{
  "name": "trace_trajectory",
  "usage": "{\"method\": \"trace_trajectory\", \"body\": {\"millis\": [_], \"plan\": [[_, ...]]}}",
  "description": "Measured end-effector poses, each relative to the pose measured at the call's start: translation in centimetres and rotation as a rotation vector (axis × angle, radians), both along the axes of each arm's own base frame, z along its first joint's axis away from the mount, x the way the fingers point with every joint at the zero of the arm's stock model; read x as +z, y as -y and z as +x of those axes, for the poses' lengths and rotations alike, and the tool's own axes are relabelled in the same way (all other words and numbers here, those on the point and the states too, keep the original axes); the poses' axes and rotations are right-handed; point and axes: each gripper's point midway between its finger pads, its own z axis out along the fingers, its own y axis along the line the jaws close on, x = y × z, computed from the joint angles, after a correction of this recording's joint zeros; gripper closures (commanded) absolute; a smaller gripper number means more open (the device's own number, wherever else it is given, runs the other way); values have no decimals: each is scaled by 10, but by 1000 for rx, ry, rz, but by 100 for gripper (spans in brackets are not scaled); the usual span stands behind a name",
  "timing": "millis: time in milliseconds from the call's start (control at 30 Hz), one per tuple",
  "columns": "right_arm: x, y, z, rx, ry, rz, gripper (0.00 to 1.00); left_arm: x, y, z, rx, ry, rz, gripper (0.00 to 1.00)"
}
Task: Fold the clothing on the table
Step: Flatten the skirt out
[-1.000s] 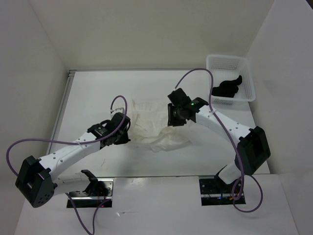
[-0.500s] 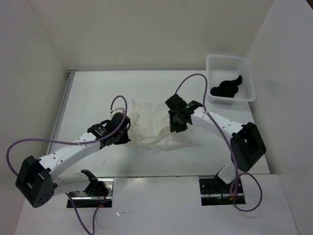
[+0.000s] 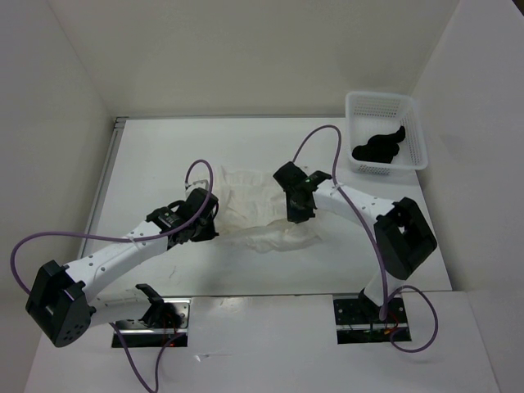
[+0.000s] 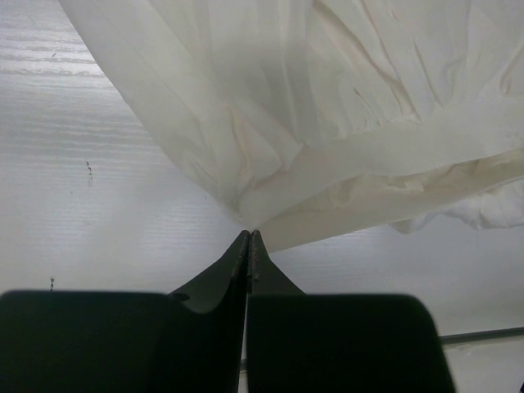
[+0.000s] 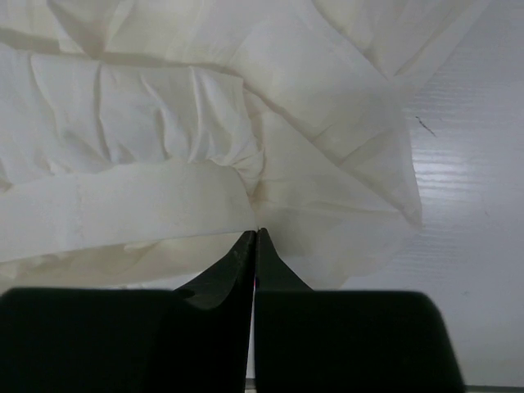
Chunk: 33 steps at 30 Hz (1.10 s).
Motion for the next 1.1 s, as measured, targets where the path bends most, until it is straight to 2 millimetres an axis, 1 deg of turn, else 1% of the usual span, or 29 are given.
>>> {"method": "trace_trajectory", "body": {"millis": [133,233,333,433,500,600,667,700,767,867,933,1033,1100], "plan": [[-4,7,1,-19,17,-33,100,1,1,1,0,4,-5,100],[-1,12,3,-31,40,-50,100,1,1,1,2,5,-5,100],[12,15,2,-35,68,-44,100,1,1,1,4,5,-4,100],[37,14,-1,-30,119,3,100,7,-1,-1,4,15,-12,100],[56,11,-6,-20,156,47,100,22,-2,-2,0,41,-32,100],[79,5,-22,23,183,99,100,64,4,1,-14,117,-110,100],[90,-2,-37,70,179,120,100,89,8,1,-30,166,-167,100],[93,-7,-45,98,169,127,100,98,10,-1,-39,182,-190,100],[96,-18,-61,156,142,147,100,108,12,-6,-63,194,-217,100],[96,-30,-82,226,95,177,100,106,13,-14,-95,170,-223,100],[96,-32,-88,243,81,186,100,96,16,-14,-106,139,-216,100],[94,-30,-84,235,79,172,100,70,22,-11,-113,61,-182,100],[86,-27,-74,217,70,143,100,50,26,-1,-119,11,-139,100]]}}
